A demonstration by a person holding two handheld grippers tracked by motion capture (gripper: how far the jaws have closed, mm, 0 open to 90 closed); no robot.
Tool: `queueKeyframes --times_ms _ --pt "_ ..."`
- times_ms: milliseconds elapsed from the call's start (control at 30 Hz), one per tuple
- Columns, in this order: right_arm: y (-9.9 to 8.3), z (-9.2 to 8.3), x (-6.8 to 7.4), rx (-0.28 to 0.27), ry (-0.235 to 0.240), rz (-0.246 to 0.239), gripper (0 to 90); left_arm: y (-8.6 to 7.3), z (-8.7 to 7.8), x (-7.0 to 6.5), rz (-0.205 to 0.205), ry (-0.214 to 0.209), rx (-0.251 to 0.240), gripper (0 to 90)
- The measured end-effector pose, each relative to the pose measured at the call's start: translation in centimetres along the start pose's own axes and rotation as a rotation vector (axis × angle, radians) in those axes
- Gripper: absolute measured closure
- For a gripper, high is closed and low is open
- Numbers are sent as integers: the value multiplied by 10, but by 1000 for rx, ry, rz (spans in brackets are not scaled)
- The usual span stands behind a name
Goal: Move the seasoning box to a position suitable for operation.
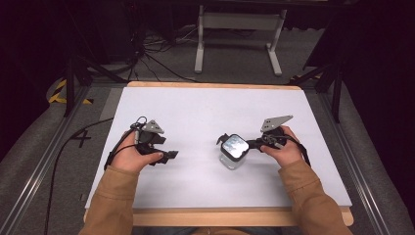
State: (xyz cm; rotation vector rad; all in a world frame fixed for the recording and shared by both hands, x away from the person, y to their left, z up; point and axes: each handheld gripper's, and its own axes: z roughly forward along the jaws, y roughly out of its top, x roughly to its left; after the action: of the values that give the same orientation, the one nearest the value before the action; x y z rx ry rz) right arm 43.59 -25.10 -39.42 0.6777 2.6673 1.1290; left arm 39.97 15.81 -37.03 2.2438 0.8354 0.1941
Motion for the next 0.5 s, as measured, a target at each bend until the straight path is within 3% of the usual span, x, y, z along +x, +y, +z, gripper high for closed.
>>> queueKeyframes --times_ms 500 --pt "-2 -8 21 58 25 -37 899 18 15 -3 43 -39 -1 296"
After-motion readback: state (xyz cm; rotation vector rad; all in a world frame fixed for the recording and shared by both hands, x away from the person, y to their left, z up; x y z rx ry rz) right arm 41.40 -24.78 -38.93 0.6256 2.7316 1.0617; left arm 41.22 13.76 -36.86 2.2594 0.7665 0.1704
